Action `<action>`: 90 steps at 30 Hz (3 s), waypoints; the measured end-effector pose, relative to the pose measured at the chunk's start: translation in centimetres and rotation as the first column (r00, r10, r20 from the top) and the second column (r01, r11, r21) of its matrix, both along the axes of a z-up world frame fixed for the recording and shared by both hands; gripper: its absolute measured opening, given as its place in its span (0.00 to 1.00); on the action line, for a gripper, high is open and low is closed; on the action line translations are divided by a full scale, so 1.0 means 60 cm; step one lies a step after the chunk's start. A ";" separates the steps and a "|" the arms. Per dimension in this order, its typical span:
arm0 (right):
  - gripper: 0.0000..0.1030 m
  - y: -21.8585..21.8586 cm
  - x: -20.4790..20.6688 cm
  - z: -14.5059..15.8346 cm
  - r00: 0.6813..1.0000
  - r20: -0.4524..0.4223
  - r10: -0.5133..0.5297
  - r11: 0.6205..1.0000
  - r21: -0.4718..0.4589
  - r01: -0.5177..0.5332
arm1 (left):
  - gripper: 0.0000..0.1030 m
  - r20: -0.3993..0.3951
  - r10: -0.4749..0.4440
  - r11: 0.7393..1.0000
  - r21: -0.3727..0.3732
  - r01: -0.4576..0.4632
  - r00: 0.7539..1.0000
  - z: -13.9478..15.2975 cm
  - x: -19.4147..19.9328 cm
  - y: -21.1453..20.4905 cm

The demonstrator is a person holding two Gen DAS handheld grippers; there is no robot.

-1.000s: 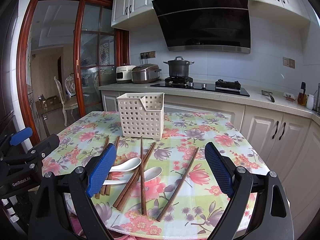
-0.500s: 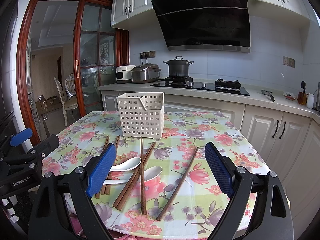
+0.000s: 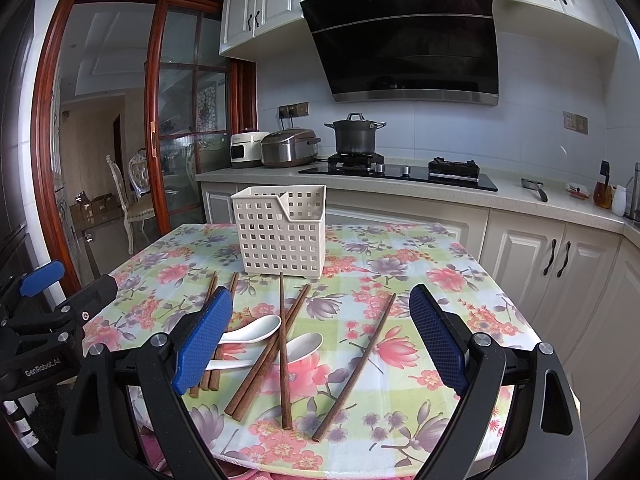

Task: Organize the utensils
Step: 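Lower the left and right grippers onto separate brown chopsticks, then grasp a chopstick with the left gripper while the right gripper grasps another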

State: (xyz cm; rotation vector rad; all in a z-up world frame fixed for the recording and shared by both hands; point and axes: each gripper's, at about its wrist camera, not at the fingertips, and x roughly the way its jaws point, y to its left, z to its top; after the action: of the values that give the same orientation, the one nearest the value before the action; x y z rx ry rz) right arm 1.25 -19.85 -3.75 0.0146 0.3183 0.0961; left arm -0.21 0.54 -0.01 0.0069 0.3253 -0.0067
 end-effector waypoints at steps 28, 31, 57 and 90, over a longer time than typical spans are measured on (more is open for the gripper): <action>0.75 -0.072 0.202 -0.121 0.906 -0.421 -0.047 0.995 0.057 0.078 | 0.96 -0.374 -0.023 0.997 -0.081 -0.008 0.927 -0.087 0.147 0.045; 0.63 -0.081 0.234 -0.135 0.881 -0.471 -0.037 0.994 0.077 0.083 | 0.95 -0.435 0.002 0.997 -0.071 -0.036 0.900 -0.102 0.195 0.054; 0.12 -0.074 0.333 -0.162 0.838 -0.544 -0.046 0.999 -0.016 0.044 | 0.47 -0.591 0.071 0.993 -0.038 -0.116 0.803 -0.164 0.375 0.077; 0.08 -0.085 0.342 -0.148 0.863 -0.506 0.014 1.000 0.016 -0.007 | 0.07 -0.563 -0.004 0.998 -0.049 -0.029 0.826 -0.157 0.427 0.044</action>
State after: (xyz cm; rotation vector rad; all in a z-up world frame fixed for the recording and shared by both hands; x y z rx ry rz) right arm 21.76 -24.95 -12.61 0.0524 0.8477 0.1050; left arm 25.42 3.19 -9.45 -0.0545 0.9230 -0.0046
